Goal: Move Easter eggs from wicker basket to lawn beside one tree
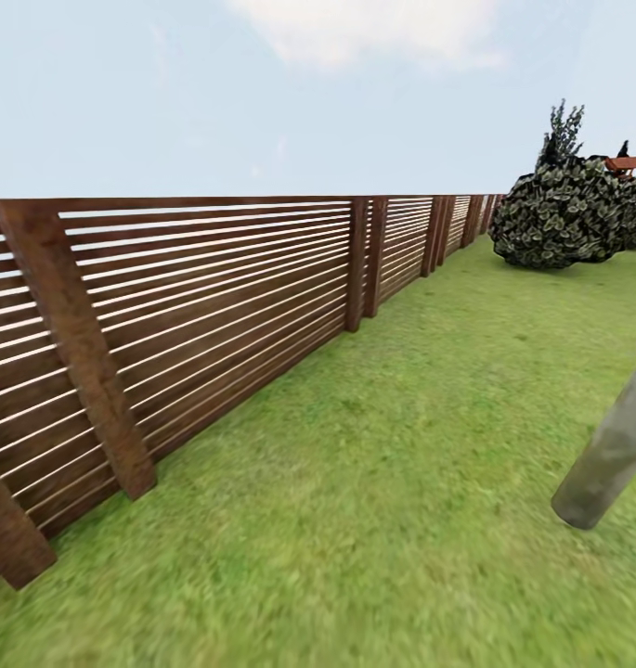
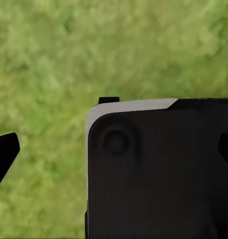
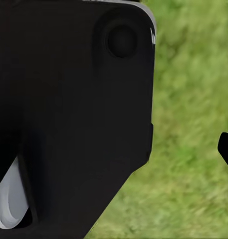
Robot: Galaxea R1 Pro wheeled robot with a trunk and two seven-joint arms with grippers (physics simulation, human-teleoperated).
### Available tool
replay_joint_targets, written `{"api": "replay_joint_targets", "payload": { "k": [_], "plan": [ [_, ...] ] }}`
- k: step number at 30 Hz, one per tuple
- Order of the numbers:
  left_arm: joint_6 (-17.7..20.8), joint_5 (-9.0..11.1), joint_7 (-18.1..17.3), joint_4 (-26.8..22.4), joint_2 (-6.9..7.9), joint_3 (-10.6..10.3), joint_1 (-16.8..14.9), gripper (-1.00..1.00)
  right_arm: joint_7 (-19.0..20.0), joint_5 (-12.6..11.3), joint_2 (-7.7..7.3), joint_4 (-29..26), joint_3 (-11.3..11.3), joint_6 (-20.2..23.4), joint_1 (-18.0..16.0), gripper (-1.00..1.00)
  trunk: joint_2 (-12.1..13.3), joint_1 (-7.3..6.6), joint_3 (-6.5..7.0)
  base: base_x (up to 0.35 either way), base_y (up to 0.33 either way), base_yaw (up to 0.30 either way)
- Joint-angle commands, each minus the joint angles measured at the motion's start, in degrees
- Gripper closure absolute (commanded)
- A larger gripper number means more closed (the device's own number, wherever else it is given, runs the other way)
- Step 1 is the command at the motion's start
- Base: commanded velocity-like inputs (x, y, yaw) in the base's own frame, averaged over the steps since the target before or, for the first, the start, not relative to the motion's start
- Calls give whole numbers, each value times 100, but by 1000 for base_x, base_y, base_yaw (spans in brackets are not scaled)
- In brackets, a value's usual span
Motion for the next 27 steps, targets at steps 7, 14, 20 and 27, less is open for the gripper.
{"api": "replay_joint_targets", "payload": {
  "k": [7, 14, 20, 27],
  "plan": [
    [-20, 0, -1, 4, 1, -4, -3, -100, 1, -1, 4, -7, 7, -14, 2, -100, -3, 4, -4, 312, 0, -79],
    [-20, 0, -1, 4, 1, -4, -3, -100, 1, -1, 5, -7, 12, -15, 2, -100, -3, 4, -4, 309, 0, -10],
    [-20, 0, -1, 4, 1, -4, -3, -100, 1, -1, 5, -7, 28, -15, 2, -100, -3, 4, -4, 309, 0, -137],
    [-20, 0, -1, 4, 1, -4, -3, -100, 1, -1, 8, -7, 33, -15, 2, -100, -3, 4, -4, 309, 0, -48]
  ]
}}
